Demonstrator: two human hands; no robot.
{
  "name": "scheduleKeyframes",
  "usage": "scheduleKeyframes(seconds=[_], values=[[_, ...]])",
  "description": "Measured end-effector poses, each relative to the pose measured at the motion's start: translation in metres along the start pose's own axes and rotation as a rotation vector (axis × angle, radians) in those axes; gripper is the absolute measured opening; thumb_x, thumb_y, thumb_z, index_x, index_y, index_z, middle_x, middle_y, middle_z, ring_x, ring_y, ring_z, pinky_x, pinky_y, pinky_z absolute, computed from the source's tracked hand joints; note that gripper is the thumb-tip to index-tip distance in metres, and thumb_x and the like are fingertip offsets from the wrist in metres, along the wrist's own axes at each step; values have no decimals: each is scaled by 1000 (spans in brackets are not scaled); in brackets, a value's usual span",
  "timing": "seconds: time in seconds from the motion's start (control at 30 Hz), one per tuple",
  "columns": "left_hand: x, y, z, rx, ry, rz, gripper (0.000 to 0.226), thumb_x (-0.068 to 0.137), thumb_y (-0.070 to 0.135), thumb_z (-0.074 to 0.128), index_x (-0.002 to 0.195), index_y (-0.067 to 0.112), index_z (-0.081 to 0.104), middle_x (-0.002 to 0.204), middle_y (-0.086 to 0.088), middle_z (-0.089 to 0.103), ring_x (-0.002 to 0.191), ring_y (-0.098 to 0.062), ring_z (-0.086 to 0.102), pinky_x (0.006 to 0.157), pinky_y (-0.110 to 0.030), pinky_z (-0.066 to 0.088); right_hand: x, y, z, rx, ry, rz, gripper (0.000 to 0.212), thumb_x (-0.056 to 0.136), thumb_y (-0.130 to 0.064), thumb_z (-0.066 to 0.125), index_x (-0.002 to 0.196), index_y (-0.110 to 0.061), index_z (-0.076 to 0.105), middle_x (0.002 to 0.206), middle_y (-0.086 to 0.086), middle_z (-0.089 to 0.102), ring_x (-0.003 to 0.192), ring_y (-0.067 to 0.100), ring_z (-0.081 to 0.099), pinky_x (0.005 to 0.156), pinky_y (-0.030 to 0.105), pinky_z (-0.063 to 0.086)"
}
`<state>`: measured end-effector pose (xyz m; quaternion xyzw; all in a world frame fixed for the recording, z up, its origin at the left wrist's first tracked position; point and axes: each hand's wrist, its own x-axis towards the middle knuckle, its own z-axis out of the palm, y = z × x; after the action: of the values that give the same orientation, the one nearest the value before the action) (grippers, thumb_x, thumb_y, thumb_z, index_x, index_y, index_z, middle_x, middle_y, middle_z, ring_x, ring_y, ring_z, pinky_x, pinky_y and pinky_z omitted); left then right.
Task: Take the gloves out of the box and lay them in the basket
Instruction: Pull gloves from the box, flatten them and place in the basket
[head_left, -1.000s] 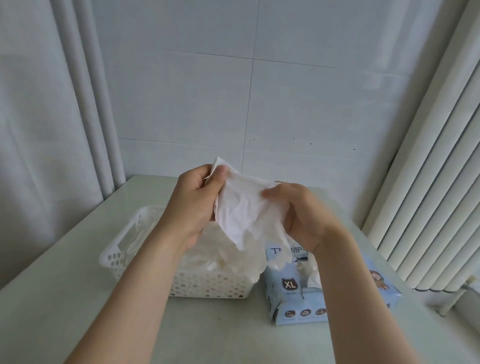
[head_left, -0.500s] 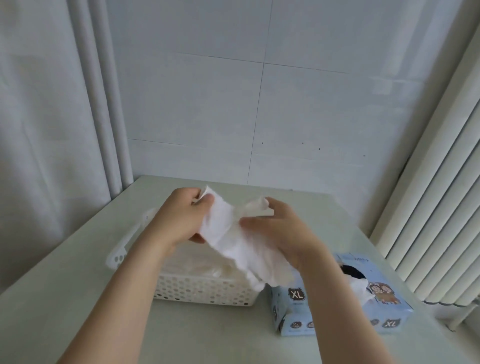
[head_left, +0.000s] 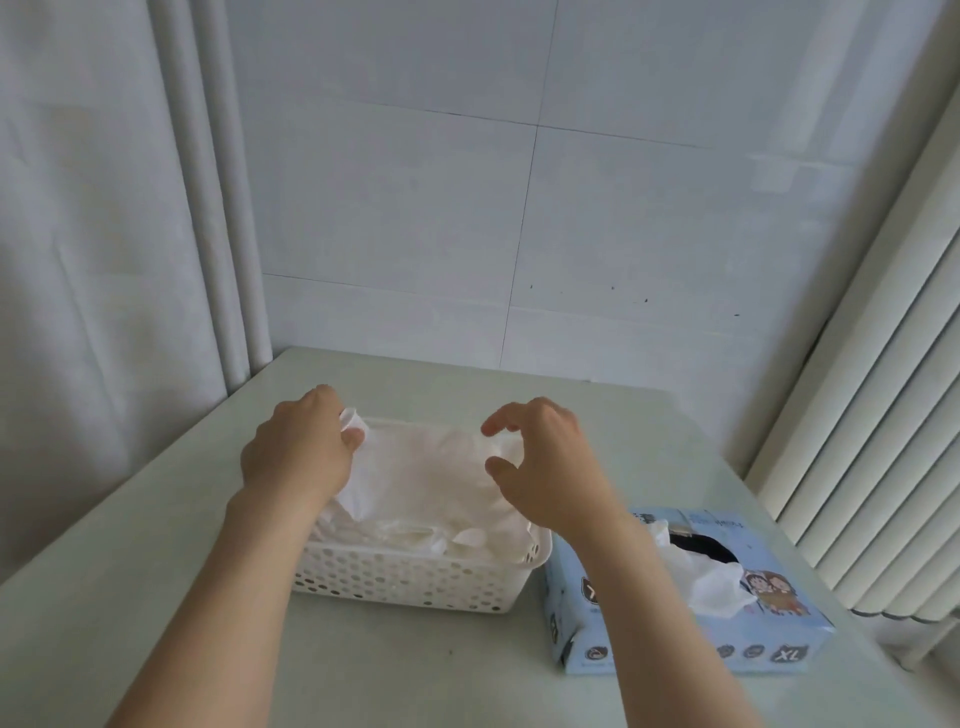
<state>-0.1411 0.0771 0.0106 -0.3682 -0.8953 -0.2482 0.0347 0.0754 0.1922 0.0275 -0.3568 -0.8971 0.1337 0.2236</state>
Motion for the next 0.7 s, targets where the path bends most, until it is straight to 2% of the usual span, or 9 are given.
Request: scheduleKeyframes(seconds=[0.1,0.17,0.3,0.37,0.43,0.5,0.57,0.63,0.7], values=[[-5,13,-7,147,1,117,39,94,36,74,126,27,53,130,-8,52,121,-37,47,94,-45,46,-8,-11,-15,-4,-228,-38,41,95,-43,76,134,-33,67,128,-5,55,117,14,53,93,29,43],[-8,24,-9,128,-70,282,30,97,31,69,124,34,55,127,-1,47,123,-31,43,99,-42,43,-14,-17,-23,0,-366,-39,50,92,-46,79,139,-34,64,126,-10,51,110,6,47,92,28,41],[-19,39,-5,-27,-541,318,36,104,37,56,138,48,52,128,7,41,130,-24,37,109,-42,40,-15,-19,-13,-136,-518,-18,48,94,-30,76,140,-25,64,131,-1,56,126,11,44,95,32,49],[-23,42,2,5,-623,308,44,105,42,51,147,53,43,144,5,38,140,-25,33,112,-44,37,-15,-19,-2,-169,-505,8,32,90,-23,72,122,-20,73,120,4,61,118,20,55,90,40,59],[-24,41,9,29,-611,289,49,105,49,48,152,56,35,155,3,32,144,-30,30,114,-48,36,-15,-16,8,-194,-482,39,23,85,-23,68,107,-19,73,105,6,63,106,32,60,82,47,61],[-26,42,13,53,-607,270,54,104,54,47,154,57,28,160,2,27,146,-34,29,114,-51,36,-13,-14,13,-195,-484,39,26,84,-25,69,110,-22,72,104,6,65,106,36,59,83,46,60],[-28,43,15,76,-616,259,61,103,56,47,158,55,19,164,0,23,148,-38,29,115,-53,35,-15,-11,14,-132,-456,37,35,84,-26,74,119,-27,72,113,6,65,108,33,62,88,45,61],[-28,47,13,88,-604,260,68,103,54,48,161,50,12,168,-5,19,149,-40,30,115,-53,36,-19,-8,7,-65,-406,4,48,83,-26,80,130,-30,69,122,2,65,110,22,63,92,40,60],[-31,56,8,119,-546,271,64,106,44,48,161,36,16,162,-13,22,145,-41,32,111,-51,39,-26,-3,-4,30,-329,-39,51,84,-35,85,133,-32,69,124,-8,67,104,7,59,89,29,54]])
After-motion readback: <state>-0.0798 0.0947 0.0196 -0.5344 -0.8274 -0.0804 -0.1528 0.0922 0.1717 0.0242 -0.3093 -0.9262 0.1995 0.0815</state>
